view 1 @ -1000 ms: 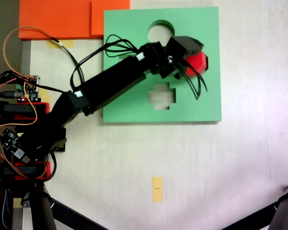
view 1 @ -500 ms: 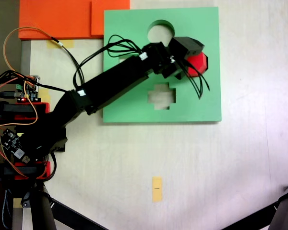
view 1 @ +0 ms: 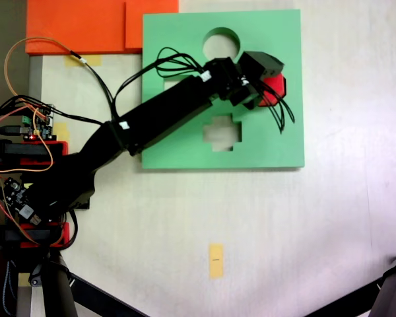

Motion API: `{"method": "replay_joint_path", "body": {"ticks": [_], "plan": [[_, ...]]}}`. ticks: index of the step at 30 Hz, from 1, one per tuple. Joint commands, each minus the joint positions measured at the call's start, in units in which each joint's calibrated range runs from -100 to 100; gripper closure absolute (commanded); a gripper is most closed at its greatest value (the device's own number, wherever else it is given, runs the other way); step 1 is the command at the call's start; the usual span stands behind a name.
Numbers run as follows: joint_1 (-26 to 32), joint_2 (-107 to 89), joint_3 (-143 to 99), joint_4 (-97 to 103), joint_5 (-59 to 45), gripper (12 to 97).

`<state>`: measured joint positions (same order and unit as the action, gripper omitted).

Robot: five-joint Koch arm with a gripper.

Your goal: Put the octagonal pillar block into the corresponding hole

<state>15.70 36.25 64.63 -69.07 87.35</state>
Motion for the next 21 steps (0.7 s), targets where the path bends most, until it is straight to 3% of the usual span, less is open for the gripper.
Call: {"method": "replay_joint_path", "body": {"ticks": [1,6,15,21], "plan": [[0.20,1.18,2.97,2.09,-0.83,62.6],[-0.10,1.18,2.97,1.03,-2.25,54.7],[-0.15,-3.57,3.77,-2.43,-2.25,19.5],[-0.15,-10.97,3.87,-9.17,-2.39,19.1]]}}
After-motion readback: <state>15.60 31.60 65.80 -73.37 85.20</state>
